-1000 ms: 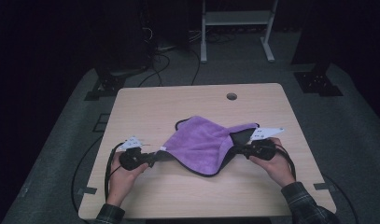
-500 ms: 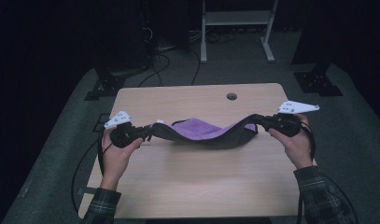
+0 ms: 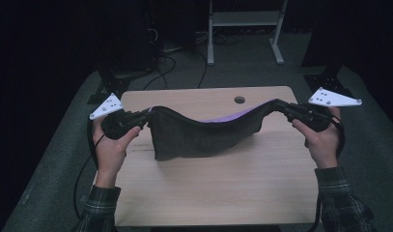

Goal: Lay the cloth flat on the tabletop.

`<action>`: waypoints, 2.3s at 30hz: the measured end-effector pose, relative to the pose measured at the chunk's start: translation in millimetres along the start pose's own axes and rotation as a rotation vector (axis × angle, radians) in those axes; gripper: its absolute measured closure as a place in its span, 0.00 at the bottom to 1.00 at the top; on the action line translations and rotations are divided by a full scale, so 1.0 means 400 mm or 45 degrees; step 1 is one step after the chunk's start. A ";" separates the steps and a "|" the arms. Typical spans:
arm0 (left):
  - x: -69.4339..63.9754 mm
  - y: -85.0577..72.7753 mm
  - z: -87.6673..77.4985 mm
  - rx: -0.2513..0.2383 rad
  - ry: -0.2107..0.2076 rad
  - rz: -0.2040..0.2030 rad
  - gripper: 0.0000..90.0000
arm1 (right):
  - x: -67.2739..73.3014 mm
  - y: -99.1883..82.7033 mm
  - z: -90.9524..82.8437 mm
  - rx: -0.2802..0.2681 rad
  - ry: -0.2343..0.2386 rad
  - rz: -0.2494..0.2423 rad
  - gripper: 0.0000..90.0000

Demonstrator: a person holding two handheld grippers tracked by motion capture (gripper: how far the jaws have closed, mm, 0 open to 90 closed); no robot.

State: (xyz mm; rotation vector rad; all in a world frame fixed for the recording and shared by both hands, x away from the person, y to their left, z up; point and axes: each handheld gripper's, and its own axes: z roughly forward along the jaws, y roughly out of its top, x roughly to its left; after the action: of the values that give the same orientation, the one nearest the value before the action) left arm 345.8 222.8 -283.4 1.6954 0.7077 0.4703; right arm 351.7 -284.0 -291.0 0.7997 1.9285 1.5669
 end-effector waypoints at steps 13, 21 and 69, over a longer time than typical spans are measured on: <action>0.057 0.031 0.067 -0.008 0.036 -0.007 0.93 | -0.035 0.039 0.044 -0.020 -0.058 0.004 0.96; 0.118 0.120 0.101 -0.099 0.101 0.025 0.92 | -0.091 0.118 0.092 -0.066 -0.133 0.002 0.96; 0.017 -0.234 0.049 0.346 -0.075 -0.126 0.92 | 0.039 -0.234 -0.011 0.241 0.050 0.081 0.96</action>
State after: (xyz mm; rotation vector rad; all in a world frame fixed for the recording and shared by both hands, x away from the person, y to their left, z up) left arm 344.2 225.7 -379.3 1.9086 0.8371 0.2623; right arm 327.0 -290.0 -382.6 0.9226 2.1230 1.4614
